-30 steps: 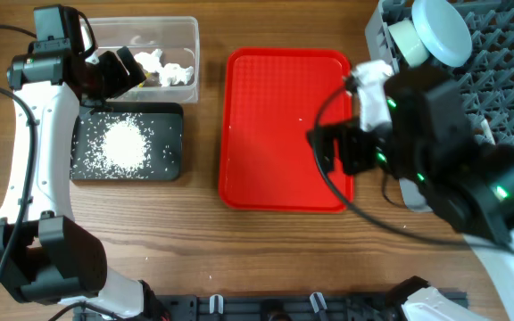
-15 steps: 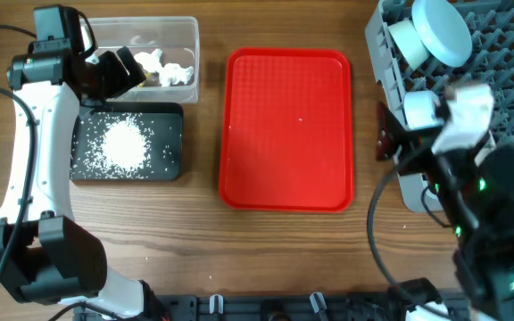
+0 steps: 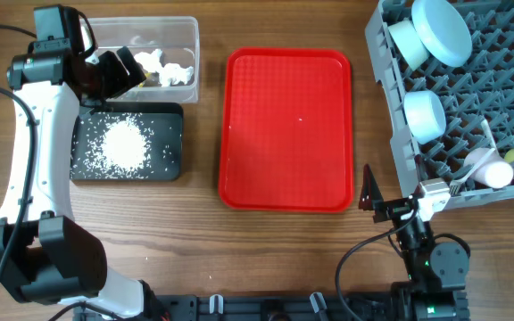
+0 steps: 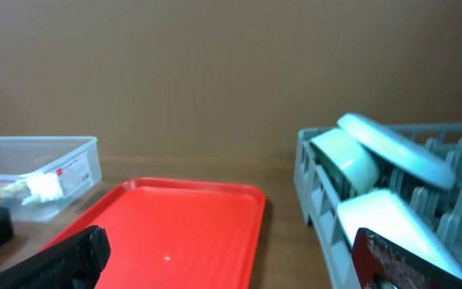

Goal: Sort waste into correct bins and load items into the dishwasher rack

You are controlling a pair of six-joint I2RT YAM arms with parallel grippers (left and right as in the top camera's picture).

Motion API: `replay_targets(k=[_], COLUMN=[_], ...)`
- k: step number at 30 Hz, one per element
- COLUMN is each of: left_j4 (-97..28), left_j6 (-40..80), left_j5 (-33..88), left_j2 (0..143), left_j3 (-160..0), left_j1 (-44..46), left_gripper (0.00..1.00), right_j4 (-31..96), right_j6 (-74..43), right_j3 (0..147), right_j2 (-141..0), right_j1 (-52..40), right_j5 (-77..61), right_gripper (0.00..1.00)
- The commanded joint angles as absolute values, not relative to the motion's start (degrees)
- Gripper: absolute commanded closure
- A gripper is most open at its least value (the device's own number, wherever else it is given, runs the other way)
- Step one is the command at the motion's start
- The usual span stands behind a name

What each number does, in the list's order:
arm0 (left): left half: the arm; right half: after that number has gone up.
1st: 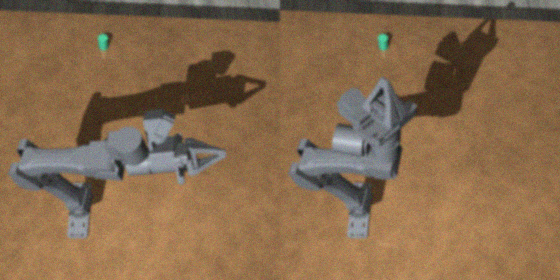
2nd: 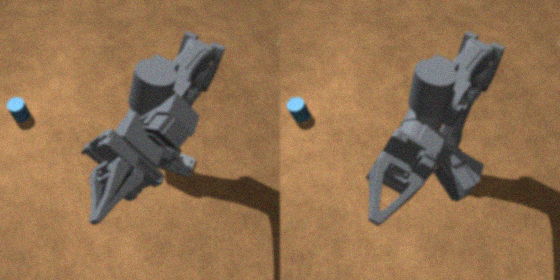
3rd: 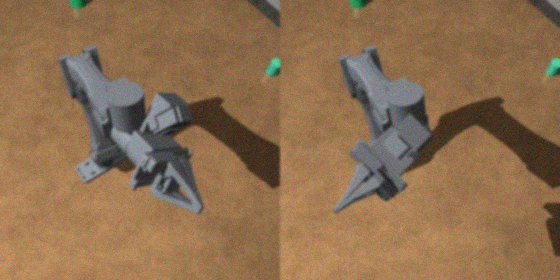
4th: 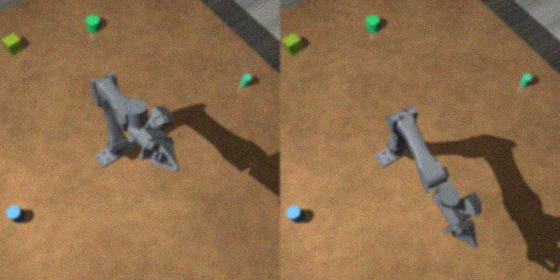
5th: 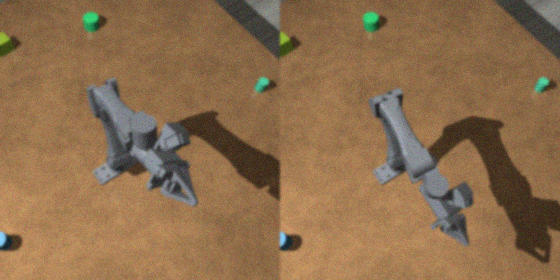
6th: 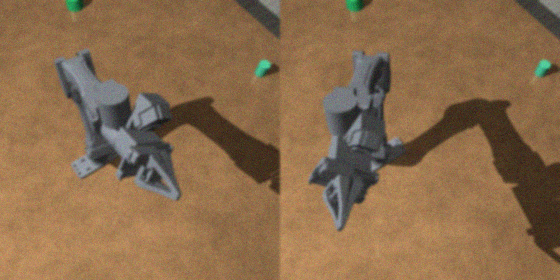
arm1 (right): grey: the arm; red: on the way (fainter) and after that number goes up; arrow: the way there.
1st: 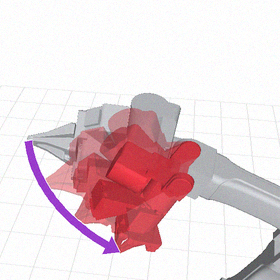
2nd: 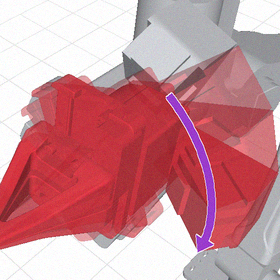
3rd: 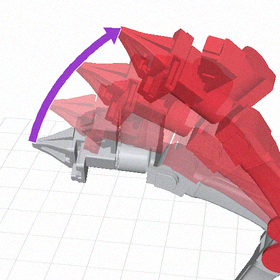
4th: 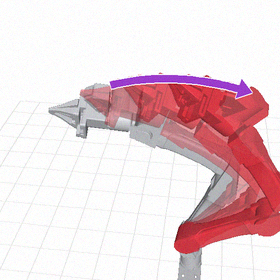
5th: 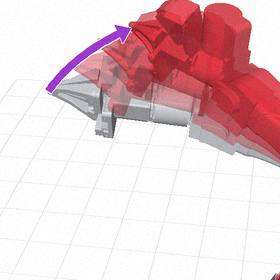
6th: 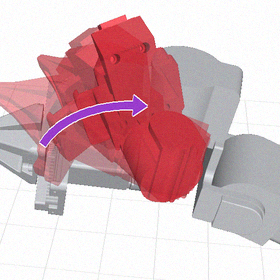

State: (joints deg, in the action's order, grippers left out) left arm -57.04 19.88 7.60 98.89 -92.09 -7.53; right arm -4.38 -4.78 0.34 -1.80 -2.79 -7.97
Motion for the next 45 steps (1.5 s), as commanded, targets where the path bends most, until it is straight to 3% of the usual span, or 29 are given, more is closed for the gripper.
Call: replay_targets(k=[1, 22, 29, 31, 38, 45], left_j4=[-57.0, -57.0, -55.1, -49.7, -12.1, 6.9], left_j6=[20.4, 20.4, 19.6, 19.5, 20.0, 24.5], left_j5=[7.9, 7.5, 5.6, 3.9, 3.7, 8.5], left_j2=[98.8, 98.8, 87.9, 79.9, 53.7, 33.5], left_j3=[-92.4, -92.4, -88.6, -81.3, -38.3, -10.1], left_j1=[-7.7, -7.8, -4.2, -2.8, -3.7, -6.3], left_gripper=[0.00, 0.00, 0.00, 0.00, 0.00, 0.00], right_j4=[-0.7, -0.7, -0.7, -0.7, -0.7, -0.7], right_j6=[-7.8, -7.7, -7.6, -7.7, -7.7, -7.7], right_j3=[0.3, 0.3, 0.3, 0.3, 0.3, 0.3], right_j2=[-0.2, -0.8, -0.8, -0.8, -0.8, -0.8], right_j1=[-2.5, -2.5, -2.5, -2.5, -2.5, -2.5], right_j5=[-8.8, -8.9, -8.9, -8.9, -8.9, -8.9], right_gripper=[0.00, 0.00, 0.00, 0.00, 0.00, 0.00])
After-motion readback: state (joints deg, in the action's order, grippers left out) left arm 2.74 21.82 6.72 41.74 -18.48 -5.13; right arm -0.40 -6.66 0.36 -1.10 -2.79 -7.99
